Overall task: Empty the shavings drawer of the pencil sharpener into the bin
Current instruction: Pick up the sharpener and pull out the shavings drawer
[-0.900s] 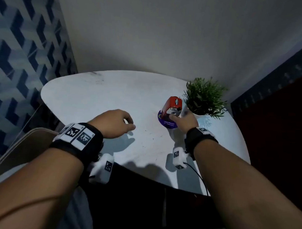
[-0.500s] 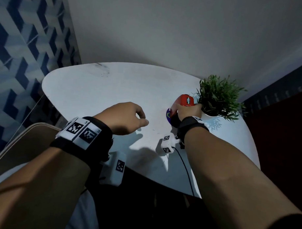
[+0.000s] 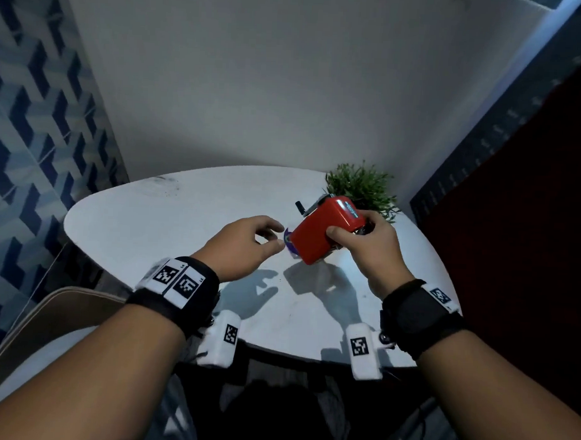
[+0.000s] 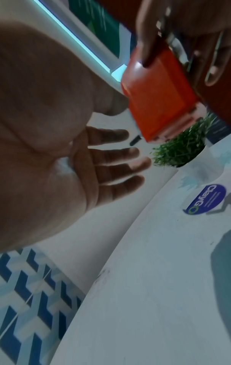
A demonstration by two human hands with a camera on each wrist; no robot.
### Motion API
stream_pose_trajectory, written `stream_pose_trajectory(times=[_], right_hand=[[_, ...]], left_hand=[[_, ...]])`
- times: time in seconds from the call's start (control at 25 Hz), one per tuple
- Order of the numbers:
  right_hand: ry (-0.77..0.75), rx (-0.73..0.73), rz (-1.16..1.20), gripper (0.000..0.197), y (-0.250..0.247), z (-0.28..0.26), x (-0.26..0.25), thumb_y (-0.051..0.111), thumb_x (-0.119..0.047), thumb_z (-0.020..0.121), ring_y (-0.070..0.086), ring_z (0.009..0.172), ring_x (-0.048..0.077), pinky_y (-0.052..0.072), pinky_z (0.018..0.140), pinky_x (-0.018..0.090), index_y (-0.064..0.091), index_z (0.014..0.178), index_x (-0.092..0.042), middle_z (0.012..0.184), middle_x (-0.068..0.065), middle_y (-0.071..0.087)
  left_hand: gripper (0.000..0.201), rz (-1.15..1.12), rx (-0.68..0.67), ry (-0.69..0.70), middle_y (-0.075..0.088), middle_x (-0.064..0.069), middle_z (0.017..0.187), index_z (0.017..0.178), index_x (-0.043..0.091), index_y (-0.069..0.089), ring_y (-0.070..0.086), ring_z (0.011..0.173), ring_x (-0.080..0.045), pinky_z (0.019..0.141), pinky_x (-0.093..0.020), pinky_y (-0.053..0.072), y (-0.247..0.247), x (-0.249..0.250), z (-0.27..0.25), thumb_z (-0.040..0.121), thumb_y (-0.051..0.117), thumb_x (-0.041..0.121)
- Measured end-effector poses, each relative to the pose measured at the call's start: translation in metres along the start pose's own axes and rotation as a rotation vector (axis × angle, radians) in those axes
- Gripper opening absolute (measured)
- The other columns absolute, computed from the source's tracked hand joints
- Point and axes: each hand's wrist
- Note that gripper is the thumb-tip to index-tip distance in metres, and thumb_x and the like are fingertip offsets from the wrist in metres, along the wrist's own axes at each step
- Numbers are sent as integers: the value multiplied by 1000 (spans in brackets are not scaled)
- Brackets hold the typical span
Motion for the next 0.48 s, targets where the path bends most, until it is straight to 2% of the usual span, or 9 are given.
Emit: stream_pose_trajectory(times=[0.12,0.2,0.32,0.4,0.48], right_hand=[[-77,-21,91,50,-29,-46,-30,92,-28,70,67,81,15,49,69,25,70,113,-17,97,1,74],[-116,-28,129,42,-38,-66,-46,92,-23,72,67,74,6,49,63,17,71,108,-17,89,-5,73],[-144,-28,209,28,-50,-93,-70,89,-13,77,67,63,-5,48,56,9,72,98,-20,76,-13,75],[-155,-45,259,26,-52,-106,-84,89,-15,79,69,66,-3,50,56,9,71,97,-21,79,-12,76],[-152,-49,302,42,-52,-113,-83,91,-25,75,73,82,6,53,63,14,70,110,-18,96,-5,77]], left_hand=[[36,-260,25,101,72,5,125,131,34,65,74,106,-17,97,-41,57,26,25,-21,96,72,34],[41,-459,8,135,77,-4,118,131,29,66,75,107,-23,96,-42,58,40,37,-35,92,77,29],[55,-723,3,162,80,-15,114,132,22,61,76,110,-34,99,-47,58,55,50,-56,81,82,31],[63,-836,39,187,78,-19,114,128,21,58,74,108,-39,99,-52,57,58,58,-66,73,85,36],[66,-879,84,208,75,-21,117,121,27,59,72,109,-45,97,-57,57,60,63,-71,67,92,46]])
Point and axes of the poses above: each hand's wrist, its own z-axis towards the middle knuckle, its own y-axis out of the palm, x = y × z
